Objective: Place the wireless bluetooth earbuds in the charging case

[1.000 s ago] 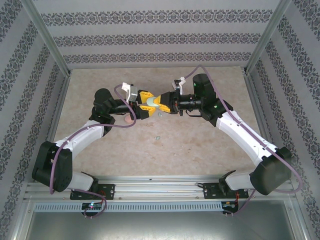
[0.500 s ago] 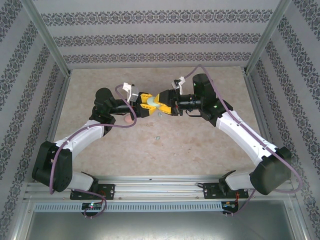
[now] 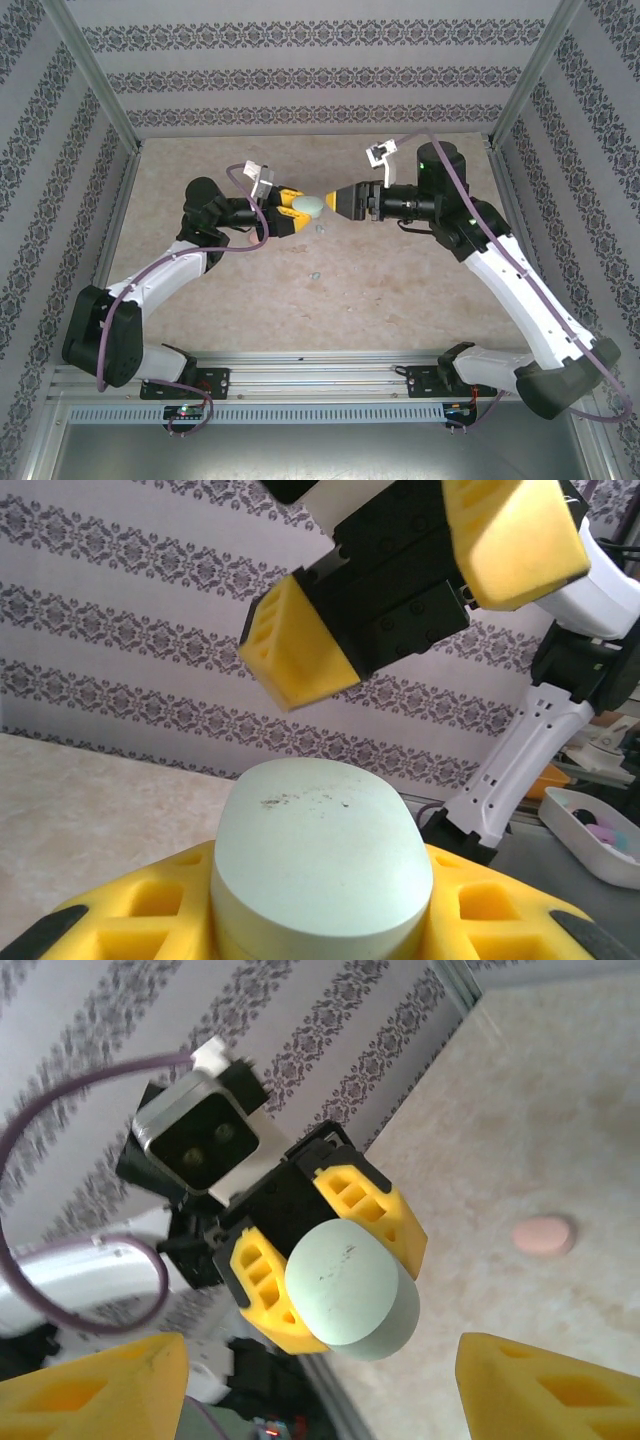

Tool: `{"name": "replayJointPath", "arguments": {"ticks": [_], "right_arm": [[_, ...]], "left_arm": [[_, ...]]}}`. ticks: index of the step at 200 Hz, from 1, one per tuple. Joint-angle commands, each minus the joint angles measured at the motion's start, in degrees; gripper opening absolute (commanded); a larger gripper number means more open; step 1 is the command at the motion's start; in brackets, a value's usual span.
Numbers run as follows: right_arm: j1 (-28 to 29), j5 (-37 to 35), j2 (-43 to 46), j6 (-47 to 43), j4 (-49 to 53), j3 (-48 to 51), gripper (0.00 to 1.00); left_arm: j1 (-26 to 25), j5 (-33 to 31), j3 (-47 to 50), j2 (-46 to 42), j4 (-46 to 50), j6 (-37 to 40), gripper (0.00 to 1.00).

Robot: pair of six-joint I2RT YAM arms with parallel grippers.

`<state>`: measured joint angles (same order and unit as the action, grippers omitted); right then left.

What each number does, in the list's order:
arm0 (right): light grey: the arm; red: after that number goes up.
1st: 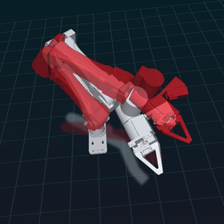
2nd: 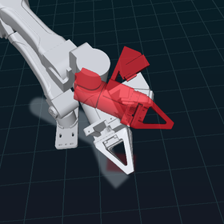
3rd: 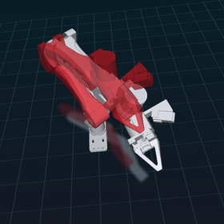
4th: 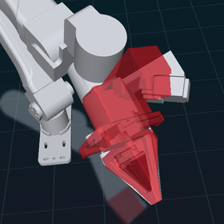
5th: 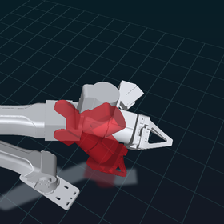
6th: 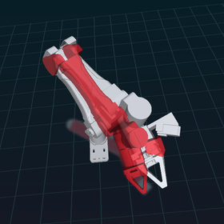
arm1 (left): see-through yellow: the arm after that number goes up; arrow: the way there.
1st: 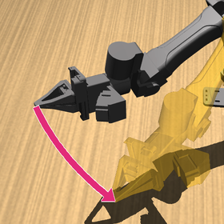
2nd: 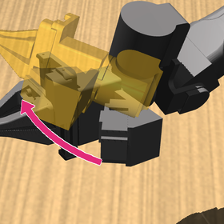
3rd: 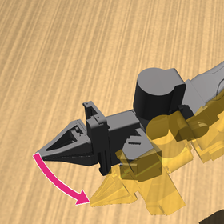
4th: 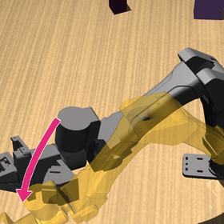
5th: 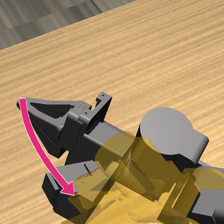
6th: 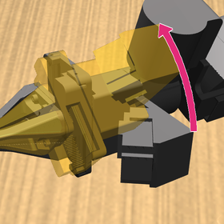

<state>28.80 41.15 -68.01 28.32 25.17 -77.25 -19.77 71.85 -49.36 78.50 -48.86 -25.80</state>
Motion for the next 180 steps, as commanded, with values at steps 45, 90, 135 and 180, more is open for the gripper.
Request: {"name": "replayJointPath", "arguments": {"ticks": [45,90,135,180], "right_arm": [[5.9,2.0,-1.8,-25.2,3.6,-2.1,0.69],[9.2,2.8,-5.0,-28.6,4.1,-4.5,0.64],[9.6,1.3,-6.5,-29.5,5.3,-5.6,0.52],[9.6,0.2,-6.9,-27.9,2.9,-5.5,0.43]], "left_arm": [[0.4,3.7,-0.4,-6.7,9.1,1.9,0.13],[0.4,4.0,-0.1,-7.6,9.9,1.2,0.12],[0.4,4.7,-0.5,-8.3,10.6,1.1,0.12],[0.3,5.6,-0.3,-8.4,10.6,0.6,0.11]]}}
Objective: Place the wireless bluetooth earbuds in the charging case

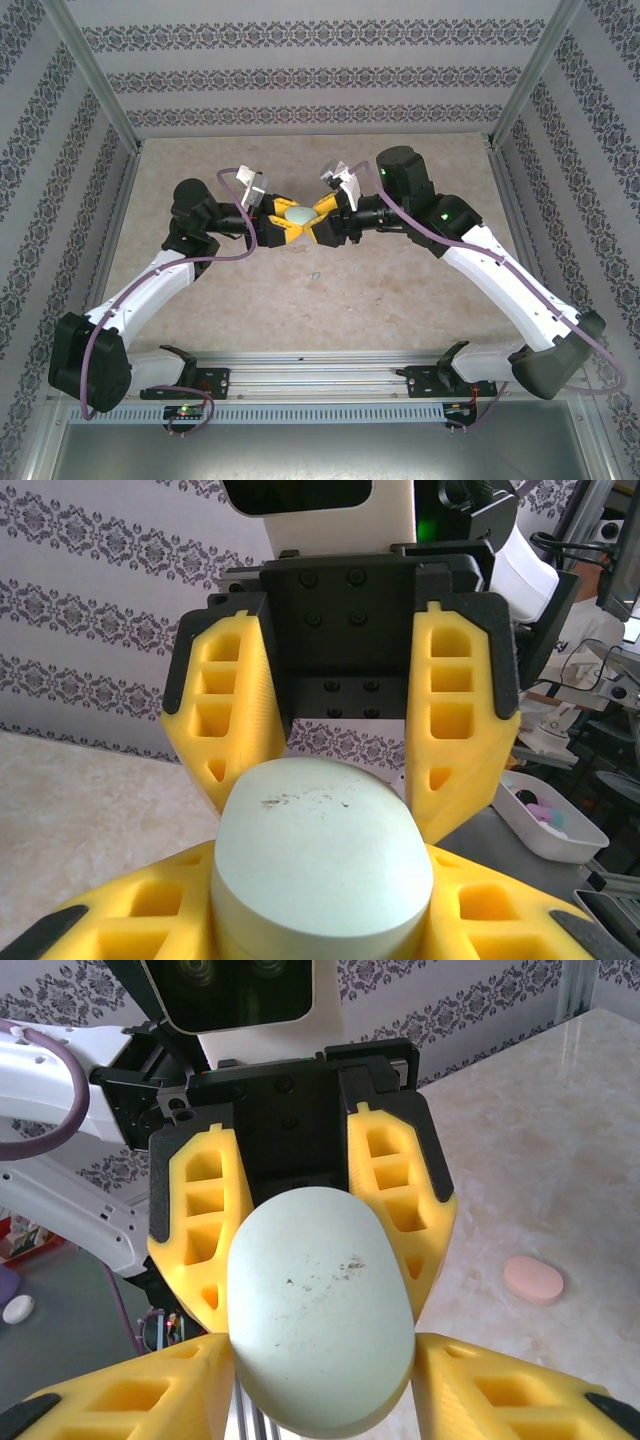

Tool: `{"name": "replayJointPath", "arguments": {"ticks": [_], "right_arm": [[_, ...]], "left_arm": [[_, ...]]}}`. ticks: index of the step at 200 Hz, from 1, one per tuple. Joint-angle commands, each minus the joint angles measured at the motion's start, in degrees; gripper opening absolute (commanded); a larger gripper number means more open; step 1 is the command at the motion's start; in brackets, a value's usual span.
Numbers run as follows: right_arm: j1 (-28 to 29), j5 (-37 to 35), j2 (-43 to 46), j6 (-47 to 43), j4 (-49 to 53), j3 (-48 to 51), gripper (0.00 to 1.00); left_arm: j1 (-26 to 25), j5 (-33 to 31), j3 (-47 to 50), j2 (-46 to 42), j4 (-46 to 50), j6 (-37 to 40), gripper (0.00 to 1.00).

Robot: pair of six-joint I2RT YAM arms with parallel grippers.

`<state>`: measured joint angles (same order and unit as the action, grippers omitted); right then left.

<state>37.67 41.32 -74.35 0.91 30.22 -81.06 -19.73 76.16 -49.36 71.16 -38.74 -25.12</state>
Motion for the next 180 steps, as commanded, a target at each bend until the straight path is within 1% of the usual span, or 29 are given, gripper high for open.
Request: {"name": "replayJointPath", "arguments": {"ticks": [1,15,42,61,88,107,124,147,157,180], "right_arm": [[0.7,0.0,-0.6,-0.4,-2.2,-1.7,0.42],[0.6,-0.2,-1.0,1.0,-2.7,-1.8,0.36],[-0.7,1.2,-2.4,5.7,-3.7,-2.4,0.29],[-2.0,2.5,-2.7,10.5,-6.0,-1.8,0.27],[-4.1,4.6,-1.9,19.2,-13.2,0.9,0.26],[-5.5,5.0,-1.6,24.1,-16.5,2.3,0.26],[-6.1,4.8,-1.4,26.9,-18.1,3.2,0.28],[-6.1,3.6,-1.6,27.9,-18.3,3.9,0.35],[-6.1,3.2,-1.7,28.0,-18.3,4.1,0.38],[-6.0,2.2,-2.0,28.3,-18.6,4.5,0.42]], "left_arm": [[0.3,1.3,-0.2,-1.1,0.5,-0.1,0.11],[0.3,1.5,-0.2,-1.3,0.5,-0.1,0.11],[0.2,1.5,-0.2,-1.4,0.5,-0.4,0.1],[0.3,1.6,-0.1,-1.2,0.4,-0.6,0.1],[0.3,1.7,0.2,-1.0,-0.2,-0.7,0.09],[0.3,1.7,0.7,-0.7,-2.6,-2.3,0.09],[0.3,1.8,0.9,-0.1,-6.0,-5.0,0.09],[0.4,1.8,0.9,1.2,-10.6,-8.6,0.09],[0.3,1.9,0.8,1.5,-11.3,-9.4,0.09],[0.3,2.1,0.4,1.6,-11.1,-9.7,0.07]]}}
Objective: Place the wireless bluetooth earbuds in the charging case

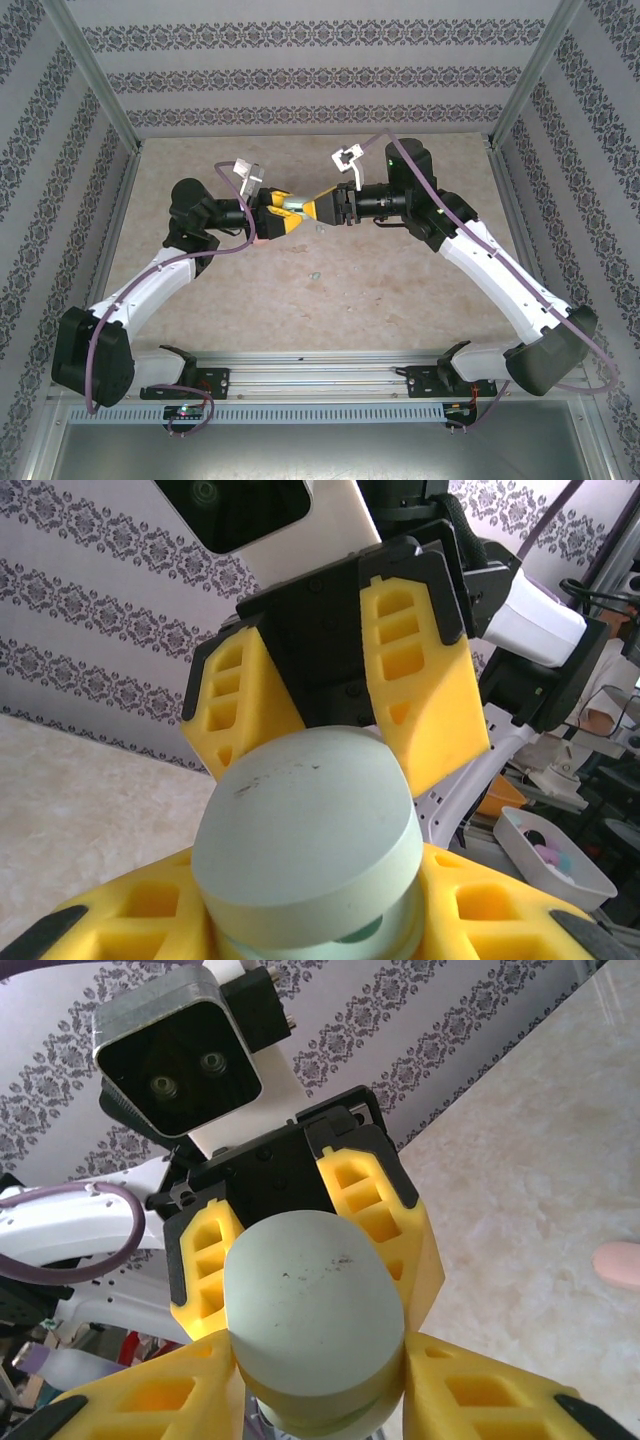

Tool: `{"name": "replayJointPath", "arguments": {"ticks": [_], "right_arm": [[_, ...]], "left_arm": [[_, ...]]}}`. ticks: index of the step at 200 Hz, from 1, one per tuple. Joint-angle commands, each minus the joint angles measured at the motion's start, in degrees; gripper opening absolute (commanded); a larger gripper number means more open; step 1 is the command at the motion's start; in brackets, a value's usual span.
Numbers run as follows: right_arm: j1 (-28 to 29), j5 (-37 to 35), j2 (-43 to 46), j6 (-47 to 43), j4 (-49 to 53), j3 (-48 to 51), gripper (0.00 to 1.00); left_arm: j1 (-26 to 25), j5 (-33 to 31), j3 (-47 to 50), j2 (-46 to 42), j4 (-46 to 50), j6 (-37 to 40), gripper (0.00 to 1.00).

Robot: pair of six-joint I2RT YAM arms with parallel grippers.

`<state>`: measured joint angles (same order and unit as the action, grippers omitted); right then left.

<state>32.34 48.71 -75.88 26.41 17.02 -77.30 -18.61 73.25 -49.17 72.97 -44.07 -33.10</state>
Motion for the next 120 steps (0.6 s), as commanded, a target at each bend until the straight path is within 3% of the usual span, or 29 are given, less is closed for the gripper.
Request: {"name": "replayJointPath", "arguments": {"ticks": [1,27,81,120], "right_arm": [[-0.6,-5.2,-0.5,2.8,-5.4,0.7,0.42],[-0.6,-6.9,-0.8,2.9,-6.1,0.6,0.48],[0.3,-8.0,-2.6,-0.3,-5.4,-1.3,0.49],[1.8,-7.0,-3.5,-5.2,-2.4,-2.7,0.4]], "left_arm": [[-0.8,5.0,0.2,-0.1,-5.7,-1.7,0.07],[-0.8,5.2,-0.2,-0.2,-4.6,-1.4,0.07],[-0.8,5.4,-0.6,-0.3,-3.0,-1.2,0.07],[-0.8,5.3,-1.3,0.0,-1.3,-0.7,0.07]]}}
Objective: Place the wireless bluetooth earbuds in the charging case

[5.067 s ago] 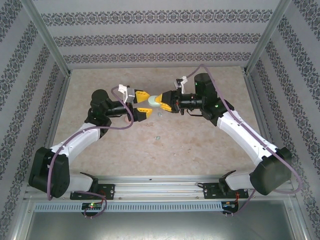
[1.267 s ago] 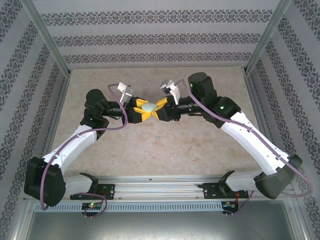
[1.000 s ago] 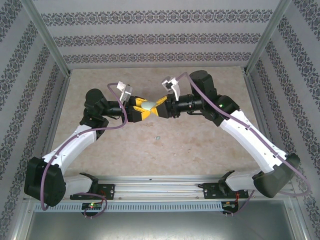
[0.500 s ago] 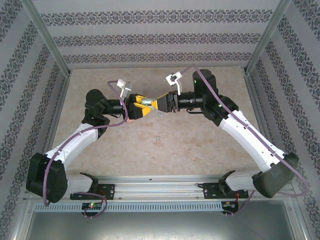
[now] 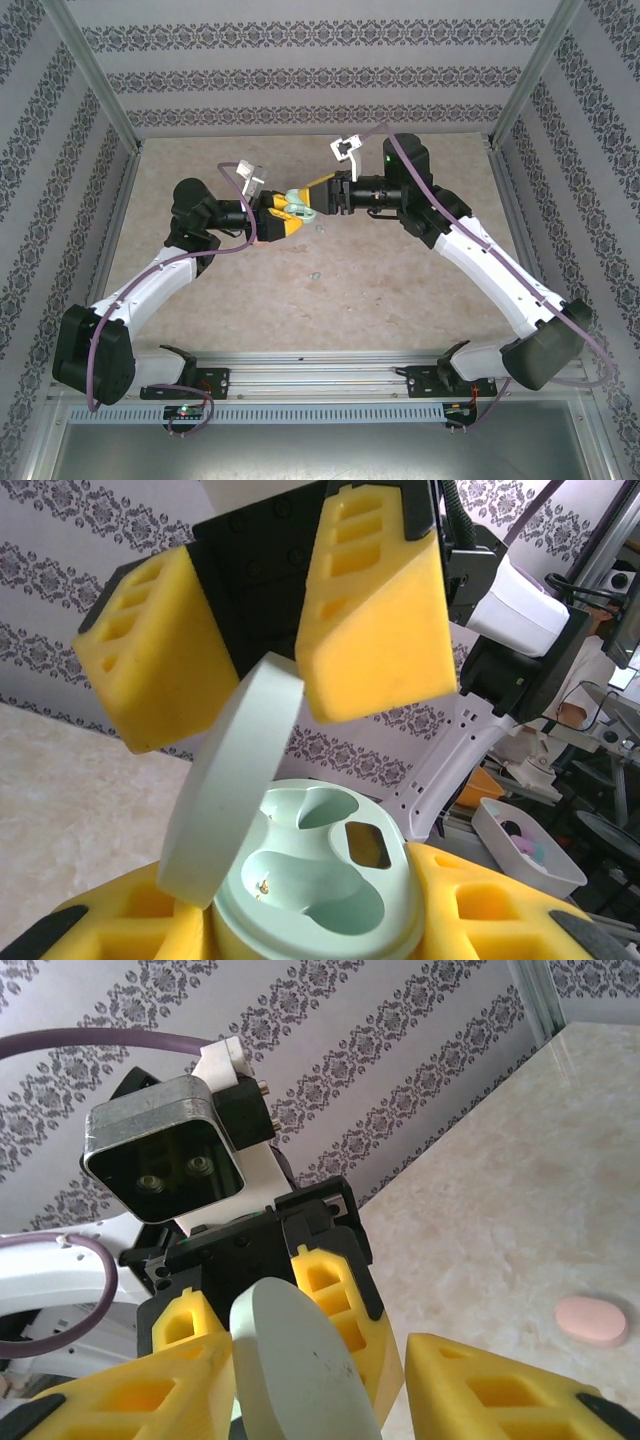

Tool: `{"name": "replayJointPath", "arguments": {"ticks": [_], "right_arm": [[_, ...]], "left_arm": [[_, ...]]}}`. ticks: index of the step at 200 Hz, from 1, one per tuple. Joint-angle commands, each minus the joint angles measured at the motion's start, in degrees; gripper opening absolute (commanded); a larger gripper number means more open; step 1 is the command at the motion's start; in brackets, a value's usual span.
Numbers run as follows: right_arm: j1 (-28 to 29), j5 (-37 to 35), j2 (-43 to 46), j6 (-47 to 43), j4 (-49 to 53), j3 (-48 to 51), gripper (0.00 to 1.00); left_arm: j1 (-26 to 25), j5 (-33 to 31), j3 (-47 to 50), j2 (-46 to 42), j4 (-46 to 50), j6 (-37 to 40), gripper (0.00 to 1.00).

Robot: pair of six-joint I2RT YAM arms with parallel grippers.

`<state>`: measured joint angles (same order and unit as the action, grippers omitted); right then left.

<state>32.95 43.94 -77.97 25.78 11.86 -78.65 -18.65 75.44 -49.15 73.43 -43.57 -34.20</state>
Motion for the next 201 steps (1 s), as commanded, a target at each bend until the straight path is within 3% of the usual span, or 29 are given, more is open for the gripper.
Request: {"name": "replayJointPath", "arguments": {"ticks": [1,51,79,114,154,201], "right_arm": [[1.2,-2.3,-1.5,-4.8,2.9,-1.4,0.4],[2.2,-6.5,-1.1,-13.4,7.9,-3.3,0.23],[3.8,-10.0,-0.5,-19.9,10.3,-4.5,0.19],[4.8,-11.4,-0.7,-23.6,12.1,-5.1,0.33],[4.6,-8.7,-2.0,-23.5,13.4,-5.8,0.38],[4.6,-7.1,-1.6,-23.8,13.1,-6.4,0.15]], "left_arm": [[-0.7,3.1,-1.4,-0.5,-1.8,0.4,0.07],[-0.6,3.4,-2.4,-0.6,0.7,1.4,0.09],[-0.4,2.9,-2.5,-1.3,3.9,3.7,0.1],[-0.2,2.9,-3.1,-2.3,7.2,5.4,0.1],[-0.2,3.0,-3.4,-2.9,9.3,6.7,0.1],[-0.2,2.3,-3.6,-4.2,16.0,13.1,0.14]]}}
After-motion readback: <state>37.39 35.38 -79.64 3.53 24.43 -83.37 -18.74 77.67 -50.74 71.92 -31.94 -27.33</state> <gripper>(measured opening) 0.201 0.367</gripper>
